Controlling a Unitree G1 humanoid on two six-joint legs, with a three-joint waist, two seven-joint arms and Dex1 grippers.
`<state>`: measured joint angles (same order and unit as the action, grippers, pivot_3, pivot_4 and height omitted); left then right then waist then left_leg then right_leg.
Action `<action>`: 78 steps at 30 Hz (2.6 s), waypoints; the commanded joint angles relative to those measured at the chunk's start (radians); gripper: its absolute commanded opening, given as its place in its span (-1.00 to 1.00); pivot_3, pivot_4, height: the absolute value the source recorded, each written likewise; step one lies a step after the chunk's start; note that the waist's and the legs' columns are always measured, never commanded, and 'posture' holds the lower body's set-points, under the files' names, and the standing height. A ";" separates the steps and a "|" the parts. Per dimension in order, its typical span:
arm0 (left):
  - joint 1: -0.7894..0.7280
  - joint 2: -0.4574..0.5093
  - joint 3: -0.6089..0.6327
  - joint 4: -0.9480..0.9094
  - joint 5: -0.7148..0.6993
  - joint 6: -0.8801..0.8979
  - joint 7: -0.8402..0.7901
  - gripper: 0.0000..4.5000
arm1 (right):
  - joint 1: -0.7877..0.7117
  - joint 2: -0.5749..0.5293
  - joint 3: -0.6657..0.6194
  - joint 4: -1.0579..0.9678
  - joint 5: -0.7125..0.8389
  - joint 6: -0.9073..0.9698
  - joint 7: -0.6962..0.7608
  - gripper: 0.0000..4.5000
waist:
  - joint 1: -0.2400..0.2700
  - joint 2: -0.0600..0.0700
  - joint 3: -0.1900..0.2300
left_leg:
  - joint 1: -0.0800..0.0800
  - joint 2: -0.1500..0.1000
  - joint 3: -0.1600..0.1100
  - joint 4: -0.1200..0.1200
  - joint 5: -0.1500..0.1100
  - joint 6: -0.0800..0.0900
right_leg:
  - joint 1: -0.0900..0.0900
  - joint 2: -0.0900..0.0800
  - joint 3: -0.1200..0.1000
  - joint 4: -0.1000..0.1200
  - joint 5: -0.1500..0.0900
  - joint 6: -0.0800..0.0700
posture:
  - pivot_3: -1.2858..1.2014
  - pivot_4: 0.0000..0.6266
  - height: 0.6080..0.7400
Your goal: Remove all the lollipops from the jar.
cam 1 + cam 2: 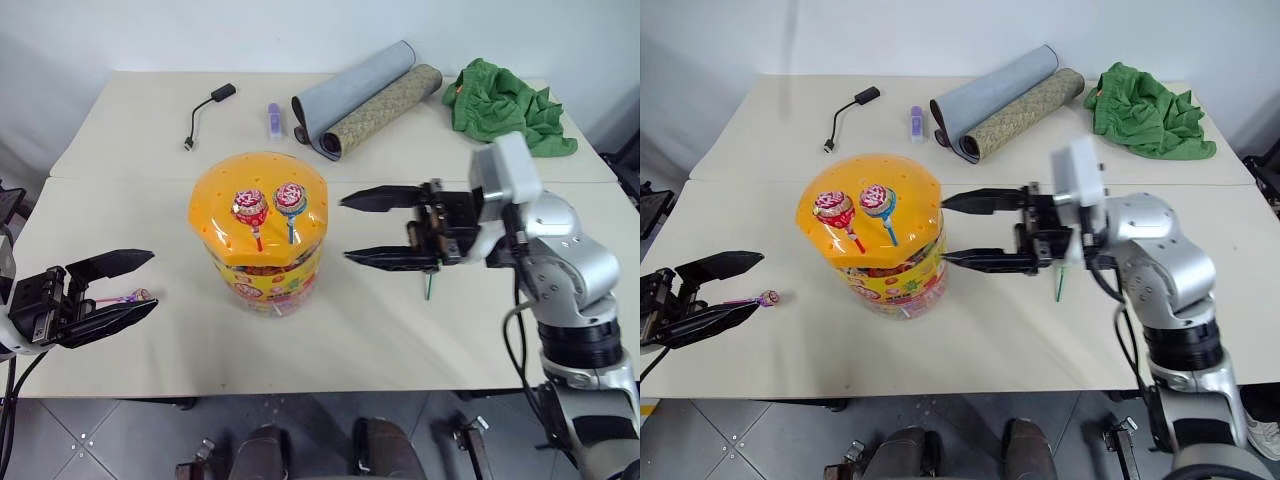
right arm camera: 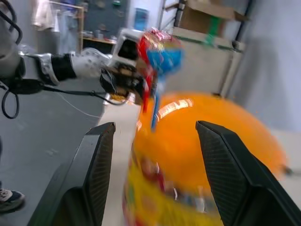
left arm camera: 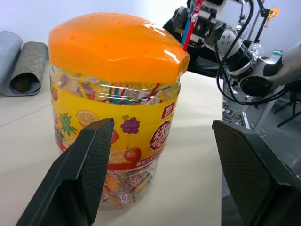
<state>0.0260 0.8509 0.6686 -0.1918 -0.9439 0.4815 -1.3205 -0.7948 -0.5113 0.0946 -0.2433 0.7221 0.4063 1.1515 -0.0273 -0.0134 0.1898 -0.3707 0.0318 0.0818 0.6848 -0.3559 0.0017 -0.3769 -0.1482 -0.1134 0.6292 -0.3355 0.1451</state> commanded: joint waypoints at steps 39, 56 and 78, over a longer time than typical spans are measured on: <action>-0.026 -0.007 -0.176 -0.142 0.128 -0.190 -0.063 0.58 | 0.310 -0.529 -0.147 0.759 -0.580 -0.433 -0.013 -1.00 | -0.007 0.001 0.000 | 0.002 0.001 0.015 -0.002 0.001 -0.001 | 0.000 0.000 0.000 -0.002 0.000 -0.001 | 0.03 -0.52 1.00; 0.055 -0.075 0.046 -0.164 -0.108 -0.030 0.161 0.58 | 0.132 -0.262 -0.175 0.103 -0.008 -0.075 0.119 0.52 | -0.002 0.005 0.003 | 0.002 0.009 0.005 0.000 0.000 0.000 | 0.000 0.001 0.001 -0.002 0.000 -0.002 | 0.03 -0.52 1.00; 0.096 -0.042 0.044 -0.173 -0.074 -0.019 0.138 0.58 | -0.210 0.174 0.167 0.089 -0.139 0.087 -0.006 -0.05 | -0.007 0.002 0.001 | 0.000 0.001 -0.002 0.000 0.000 0.000 | 0.000 0.001 -0.004 0.000 0.001 -0.001 | 0.03 -0.52 1.00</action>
<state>0.1231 0.7992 0.6960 -0.3405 -1.0160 0.4706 -1.1862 -0.9914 -0.3442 0.2618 -0.1500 0.5864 0.4888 1.1458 -0.0343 -0.0112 0.1907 -0.3708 0.0326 0.0804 0.6844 -0.3561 0.0013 -0.3767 -0.1474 -0.1171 0.6293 -0.3343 0.1441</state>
